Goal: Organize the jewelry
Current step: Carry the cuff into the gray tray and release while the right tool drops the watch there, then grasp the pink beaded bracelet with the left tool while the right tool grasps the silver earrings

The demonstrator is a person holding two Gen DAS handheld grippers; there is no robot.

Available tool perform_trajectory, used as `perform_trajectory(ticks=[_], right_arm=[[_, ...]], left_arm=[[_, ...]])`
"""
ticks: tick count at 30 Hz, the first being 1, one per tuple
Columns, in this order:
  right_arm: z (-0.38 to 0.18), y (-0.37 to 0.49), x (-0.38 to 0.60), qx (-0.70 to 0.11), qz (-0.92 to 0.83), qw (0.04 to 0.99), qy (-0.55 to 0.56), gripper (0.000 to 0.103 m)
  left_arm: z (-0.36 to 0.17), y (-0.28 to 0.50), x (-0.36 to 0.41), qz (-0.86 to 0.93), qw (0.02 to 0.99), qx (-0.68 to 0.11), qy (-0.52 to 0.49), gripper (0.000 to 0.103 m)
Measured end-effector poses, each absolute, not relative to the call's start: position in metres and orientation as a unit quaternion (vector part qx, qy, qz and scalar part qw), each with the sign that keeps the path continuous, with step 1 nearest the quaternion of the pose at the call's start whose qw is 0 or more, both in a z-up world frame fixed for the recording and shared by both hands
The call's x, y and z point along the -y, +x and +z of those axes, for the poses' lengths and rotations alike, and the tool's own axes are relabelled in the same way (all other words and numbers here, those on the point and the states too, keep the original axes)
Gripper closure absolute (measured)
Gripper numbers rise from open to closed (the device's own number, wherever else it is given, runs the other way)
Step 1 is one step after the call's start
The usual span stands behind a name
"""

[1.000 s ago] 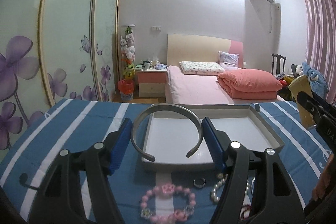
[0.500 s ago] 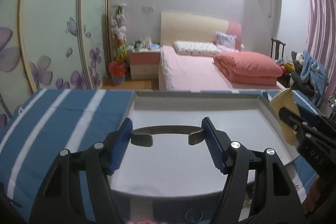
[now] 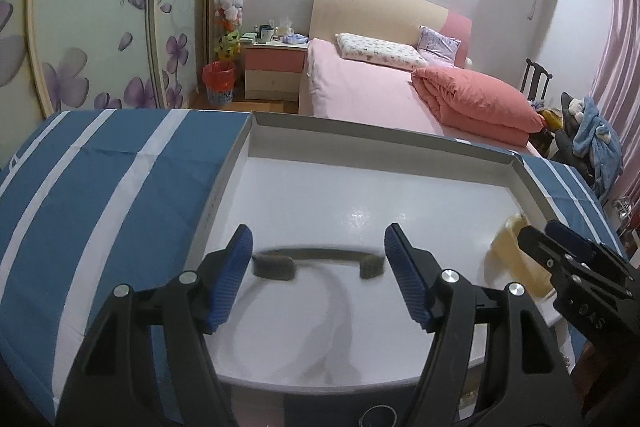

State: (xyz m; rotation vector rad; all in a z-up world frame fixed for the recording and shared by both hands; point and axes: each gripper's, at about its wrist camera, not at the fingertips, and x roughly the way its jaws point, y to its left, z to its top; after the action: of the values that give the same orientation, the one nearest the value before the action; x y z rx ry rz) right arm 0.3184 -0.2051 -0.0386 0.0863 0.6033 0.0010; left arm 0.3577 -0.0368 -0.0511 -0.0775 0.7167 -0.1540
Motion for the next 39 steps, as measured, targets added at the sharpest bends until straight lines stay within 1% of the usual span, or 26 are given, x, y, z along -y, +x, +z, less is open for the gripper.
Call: perform_trajectory(ticks=[3, 12, 15, 20, 27, 33, 34, 36, 39], right_arm=[[-0.035, 0.318, 0.204, -0.289, 0.003, 0.957, 0.038, 0.041], [-0.02, 0.303, 0.212, -0.257, -0.001, 0.965, 0.045, 0.041], [-0.013, 0.289, 0.217, -0.246, -0.003, 0.968, 0.053, 0.041], [-0.011, 0.255, 0.221, -0.238, 0.001, 0.969, 0.059, 0.041], [-0.026, 0.21, 0.217, -0.254, 0.004, 0.966, 0.055, 0.041], [-0.039, 0.193, 0.213, -0.272, 0.013, 0.96, 0.06, 0.041], [-0.039, 0.19, 0.214, -0.271, 0.014, 0.96, 0.061, 0.041], [-0.038, 0.186, 0.213, -0.27, 0.016, 0.961, 0.065, 0.041], [-0.039, 0.182, 0.212, -0.269, 0.018, 0.96, 0.068, 0.041]], left_arm=[[-0.049, 0.355, 0.039, -0.076, 0.937, -0.339, -0.031, 0.033], [-0.029, 0.342, 0.033, -0.074, 0.946, -0.314, -0.032, 0.033], [-0.018, 0.325, 0.026, -0.072, 0.951, -0.299, -0.03, 0.033], [-0.011, 0.293, 0.012, -0.07, 0.953, -0.295, -0.013, 0.033], [-0.03, 0.256, -0.006, -0.073, 0.939, -0.336, 0.007, 0.033], [-0.05, 0.25, -0.008, -0.076, 0.919, -0.385, 0.035, 0.034], [-0.054, 0.251, -0.009, -0.077, 0.915, -0.394, 0.038, 0.035], [-0.061, 0.25, -0.01, -0.081, 0.908, -0.408, 0.041, 0.042], [-0.07, 0.25, -0.01, -0.085, 0.899, -0.427, 0.044, 0.047]])
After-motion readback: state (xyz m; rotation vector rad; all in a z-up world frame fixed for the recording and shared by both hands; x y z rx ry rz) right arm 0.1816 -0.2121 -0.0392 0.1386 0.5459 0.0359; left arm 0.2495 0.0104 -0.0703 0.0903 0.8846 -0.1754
